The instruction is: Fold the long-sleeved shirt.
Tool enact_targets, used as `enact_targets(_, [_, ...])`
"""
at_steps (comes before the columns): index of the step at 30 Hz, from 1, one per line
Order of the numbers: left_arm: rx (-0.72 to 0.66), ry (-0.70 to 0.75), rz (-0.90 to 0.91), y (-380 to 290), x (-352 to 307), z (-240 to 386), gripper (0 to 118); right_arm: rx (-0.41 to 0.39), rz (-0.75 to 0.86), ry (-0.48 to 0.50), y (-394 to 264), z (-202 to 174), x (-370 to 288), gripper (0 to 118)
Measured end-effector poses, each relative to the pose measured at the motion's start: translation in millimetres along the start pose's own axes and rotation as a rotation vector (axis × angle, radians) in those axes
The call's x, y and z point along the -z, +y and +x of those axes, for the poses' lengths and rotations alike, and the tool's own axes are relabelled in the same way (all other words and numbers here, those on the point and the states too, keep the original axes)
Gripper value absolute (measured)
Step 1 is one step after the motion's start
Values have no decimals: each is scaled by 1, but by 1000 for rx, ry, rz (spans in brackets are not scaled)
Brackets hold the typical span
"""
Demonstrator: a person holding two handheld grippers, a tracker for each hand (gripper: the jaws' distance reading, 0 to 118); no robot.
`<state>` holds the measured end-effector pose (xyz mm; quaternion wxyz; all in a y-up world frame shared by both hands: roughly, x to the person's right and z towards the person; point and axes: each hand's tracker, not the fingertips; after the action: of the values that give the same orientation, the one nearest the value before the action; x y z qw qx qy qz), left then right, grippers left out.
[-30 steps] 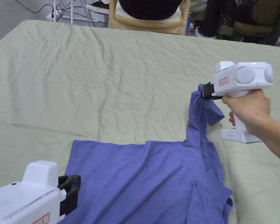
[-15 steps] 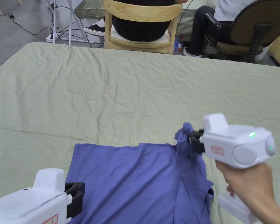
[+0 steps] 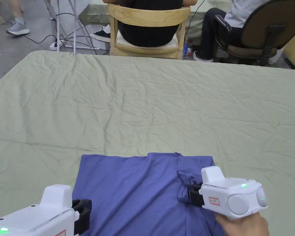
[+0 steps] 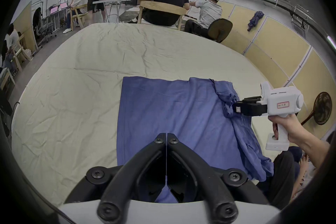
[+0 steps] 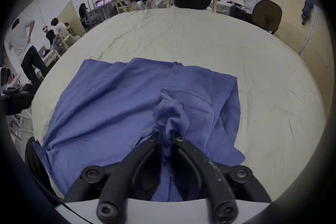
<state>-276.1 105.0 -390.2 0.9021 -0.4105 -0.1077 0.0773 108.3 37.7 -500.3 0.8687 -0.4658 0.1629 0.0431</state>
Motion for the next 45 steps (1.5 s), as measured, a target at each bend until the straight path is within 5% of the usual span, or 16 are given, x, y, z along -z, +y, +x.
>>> enact_targets(6, [20, 38, 37, 9, -3, -4, 0, 77, 114, -3, -4, -4, -41, 67])
enact_targets(13, [1, 72, 115, 21, -28, -8, 0, 110, 335, -115, -9, -12, -132, 67])
enact_targets(16, [-3, 90, 150, 22, -42, -8, 0, 98, 401, -215, -16, -15, -164, 40])
enact_targets(25, [-22, 132, 189, -1, -69, -5, 0, 127, 439, -277, -54, -17, -206, 1])
enact_targets(45, [46, 39, -17, 53, -26, -24, 1, 149, 358, -207, -66, -4, -188, 0])
